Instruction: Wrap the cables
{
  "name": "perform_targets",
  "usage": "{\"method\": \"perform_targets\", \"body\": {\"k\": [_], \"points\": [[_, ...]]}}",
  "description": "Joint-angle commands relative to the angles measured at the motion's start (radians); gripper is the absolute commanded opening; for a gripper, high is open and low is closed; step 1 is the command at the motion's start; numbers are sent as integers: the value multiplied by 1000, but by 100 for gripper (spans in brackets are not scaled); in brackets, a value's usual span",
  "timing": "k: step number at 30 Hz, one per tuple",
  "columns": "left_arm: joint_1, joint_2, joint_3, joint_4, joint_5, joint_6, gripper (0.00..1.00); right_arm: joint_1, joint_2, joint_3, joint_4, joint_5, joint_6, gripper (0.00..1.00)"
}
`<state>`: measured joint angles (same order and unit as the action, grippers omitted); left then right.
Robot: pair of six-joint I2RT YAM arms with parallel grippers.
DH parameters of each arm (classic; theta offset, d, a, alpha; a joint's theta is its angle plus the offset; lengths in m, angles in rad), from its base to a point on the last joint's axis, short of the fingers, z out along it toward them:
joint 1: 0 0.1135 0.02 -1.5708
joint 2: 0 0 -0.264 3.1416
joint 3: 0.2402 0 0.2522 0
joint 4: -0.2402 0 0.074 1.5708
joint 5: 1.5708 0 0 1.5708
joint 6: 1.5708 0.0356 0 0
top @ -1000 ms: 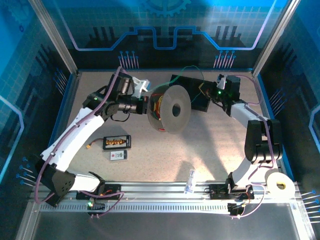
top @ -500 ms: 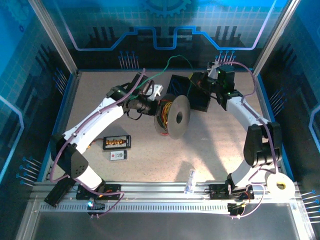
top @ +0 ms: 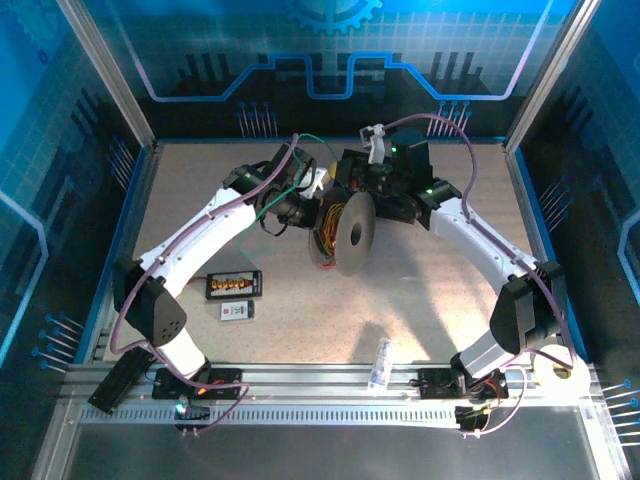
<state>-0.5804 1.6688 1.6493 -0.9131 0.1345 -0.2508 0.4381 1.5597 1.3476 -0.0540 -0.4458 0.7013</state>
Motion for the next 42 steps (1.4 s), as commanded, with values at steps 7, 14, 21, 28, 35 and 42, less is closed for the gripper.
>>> {"method": "perform_targets", "body": {"k": [7, 14, 21, 28, 35, 42], "points": [[-8, -47, -16, 64, -111, 39, 0, -30, -131, 44, -47, -28, -59, 33], [-6, -86, -46, 88, -187, 84, 0, -127, -266, -32, -10, -149, -63, 66], [-7, -137, -81, 194, -325, 91, 0, -195, -356, -119, 9, -264, -16, 80], [-8, -188, -126, 291, -365, 148, 0, -328, -470, -265, -135, -230, -75, 82], [-9, -230, -155, 284, -310, 222, 0, -441, -408, -320, -345, -214, -217, 82], [-9, -279, -185, 280, -270, 267, 0, -334, -262, -229, -589, 71, -470, 75]]}}
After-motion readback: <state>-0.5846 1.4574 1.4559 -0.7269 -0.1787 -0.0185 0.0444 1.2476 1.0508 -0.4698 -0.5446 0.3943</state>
